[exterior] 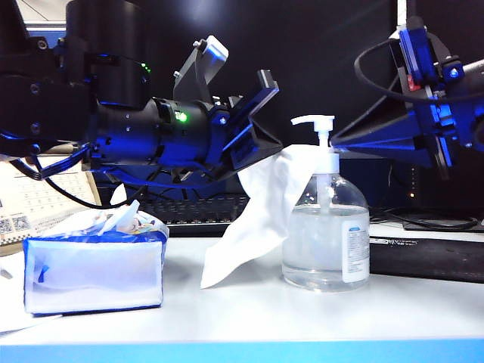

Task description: Pull out a tissue from the tissue dispenser, then press the switch of the alcohol sanitizer bottle to drop some sanitizer on the paper tissue, and finally place the treated tissue on the table.

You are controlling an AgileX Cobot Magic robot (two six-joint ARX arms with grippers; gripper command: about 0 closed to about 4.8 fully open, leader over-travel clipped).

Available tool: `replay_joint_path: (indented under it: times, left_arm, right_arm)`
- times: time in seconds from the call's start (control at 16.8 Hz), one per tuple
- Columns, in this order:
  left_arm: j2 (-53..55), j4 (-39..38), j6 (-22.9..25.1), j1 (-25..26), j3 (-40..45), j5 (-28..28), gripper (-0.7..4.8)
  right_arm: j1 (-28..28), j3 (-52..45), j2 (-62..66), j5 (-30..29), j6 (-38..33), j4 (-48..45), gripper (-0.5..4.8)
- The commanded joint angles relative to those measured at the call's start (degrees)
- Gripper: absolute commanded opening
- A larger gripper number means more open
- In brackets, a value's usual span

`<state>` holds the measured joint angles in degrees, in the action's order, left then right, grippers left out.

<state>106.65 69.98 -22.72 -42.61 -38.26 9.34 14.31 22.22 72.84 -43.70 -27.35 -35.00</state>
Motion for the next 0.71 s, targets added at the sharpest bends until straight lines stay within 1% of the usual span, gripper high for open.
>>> replay_joint_path:
  times: [0.06, 0.18, 0.36, 0.65, 0.71]
  left_arm:
    - [0.1, 0.3, 0.3, 0.0, -0.3, -0.2, -0.06]
    - [0.1, 0.3, 0.2, 0.0, -0.6, -0.1, -0.06]
    - [0.1, -2.8, 0.3, 0.0, -2.1, 0.1, -0.06]
    - [0.0, -2.4, 0.9, 0.4, -2.2, 1.5, -0.06]
    - [0.0, -1.9, 0.2, 0.9, -2.2, 3.0, -0.06]
  right_arm:
    - [0.1, 0.2, -0.3, -0.4, -0.5, -4.0, -0.01]
    - [0.1, 0.2, -0.3, -1.0, -1.9, -5.6, -0.01]
    - [0.1, 0.3, -0.3, -1.4, -4.2, -9.8, -0.01]
    - [0.1, 3.5, -0.2, -1.4, -4.0, -7.3, -0.01]
    - [0.1, 3.6, -0.2, -1.4, -3.8, -5.9, -0.01]
